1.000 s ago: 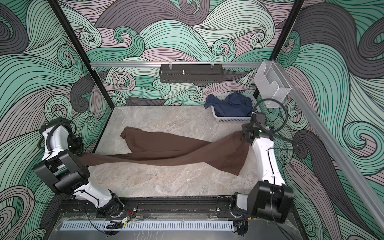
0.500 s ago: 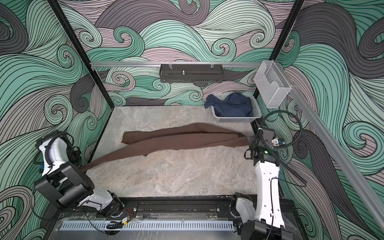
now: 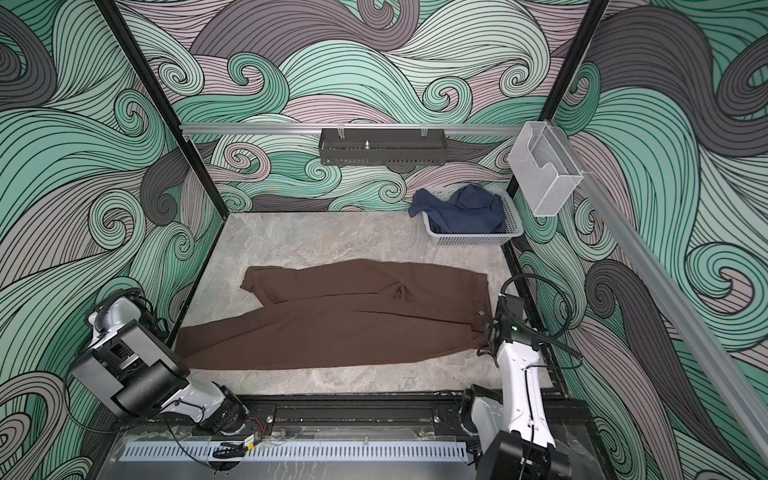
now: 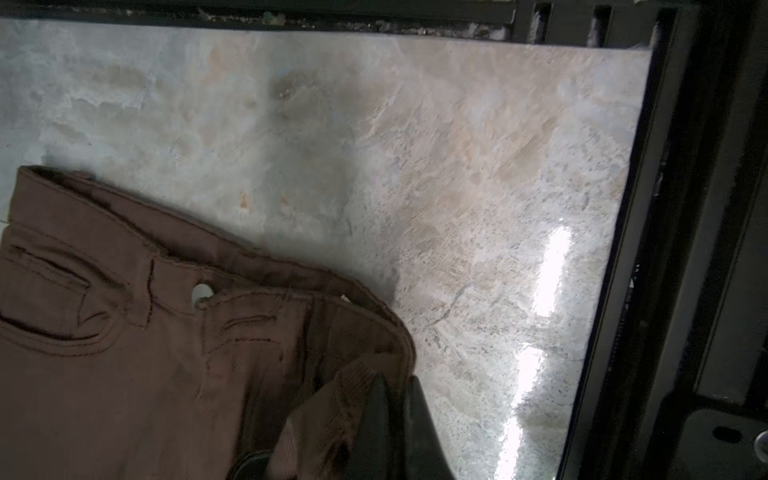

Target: Fold and stack the trousers

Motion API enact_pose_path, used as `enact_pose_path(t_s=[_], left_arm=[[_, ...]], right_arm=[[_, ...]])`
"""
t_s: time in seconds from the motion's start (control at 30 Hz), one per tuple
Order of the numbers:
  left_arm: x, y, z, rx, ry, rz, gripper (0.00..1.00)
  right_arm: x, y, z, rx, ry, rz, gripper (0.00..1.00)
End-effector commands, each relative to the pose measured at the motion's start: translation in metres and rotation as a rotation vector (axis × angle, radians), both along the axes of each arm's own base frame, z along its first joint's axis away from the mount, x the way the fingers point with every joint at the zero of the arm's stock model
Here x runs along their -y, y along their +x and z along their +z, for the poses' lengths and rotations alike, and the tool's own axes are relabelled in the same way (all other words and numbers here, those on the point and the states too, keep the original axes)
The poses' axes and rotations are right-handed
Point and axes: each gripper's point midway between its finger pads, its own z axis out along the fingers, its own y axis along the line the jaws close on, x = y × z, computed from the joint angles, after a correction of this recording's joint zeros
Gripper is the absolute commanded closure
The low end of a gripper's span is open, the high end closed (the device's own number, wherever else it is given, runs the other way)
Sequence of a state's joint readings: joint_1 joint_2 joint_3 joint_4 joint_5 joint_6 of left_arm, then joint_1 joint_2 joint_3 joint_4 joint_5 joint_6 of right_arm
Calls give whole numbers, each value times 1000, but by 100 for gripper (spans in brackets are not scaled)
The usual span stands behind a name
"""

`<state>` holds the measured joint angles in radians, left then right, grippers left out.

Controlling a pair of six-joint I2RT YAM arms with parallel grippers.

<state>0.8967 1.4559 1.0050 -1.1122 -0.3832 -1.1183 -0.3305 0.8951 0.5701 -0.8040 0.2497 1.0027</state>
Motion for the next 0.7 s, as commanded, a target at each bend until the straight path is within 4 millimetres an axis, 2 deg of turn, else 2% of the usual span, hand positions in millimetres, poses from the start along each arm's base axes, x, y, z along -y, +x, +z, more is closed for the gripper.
enact_pose_path(t_s=[0.0, 0.1, 0.27, 0.43, 0.47, 0.5, 0.53, 0.57, 0.63, 0.67], left_arm=[[-17, -6, 10, -36, 55, -10, 100], [-23, -4, 11, -51, 55, -11, 100], [-33, 1, 9, -63, 40, -8, 100], [-34, 7, 2, -56, 2, -26, 100], [-32, 8, -1, -52, -11, -31, 100], [-30, 9, -3, -47, -21, -36, 100], [-28, 9, -5, -42, -32, -41, 92], [-26, 10, -6, -33, -40, -49, 77], [-24, 14, -8, -6, -56, -59, 52], [-22, 16, -7, 6, -65, -59, 44]], right_arm=[[23, -7, 9, -58, -124, -1, 100], [33, -7, 11, -84, -175, 17, 100], [42, -19, 3, -148, -206, 1, 100], [38, -25, -6, -182, -185, 21, 100], [36, -25, -8, -177, -172, 24, 96], [33, -25, -9, -172, -158, 22, 88], [31, -24, -9, -165, -145, 18, 75], [30, -21, -8, -149, -134, 18, 62], [28, -13, -2, -114, -117, 19, 50], [27, -9, 3, -99, -105, 15, 46]])
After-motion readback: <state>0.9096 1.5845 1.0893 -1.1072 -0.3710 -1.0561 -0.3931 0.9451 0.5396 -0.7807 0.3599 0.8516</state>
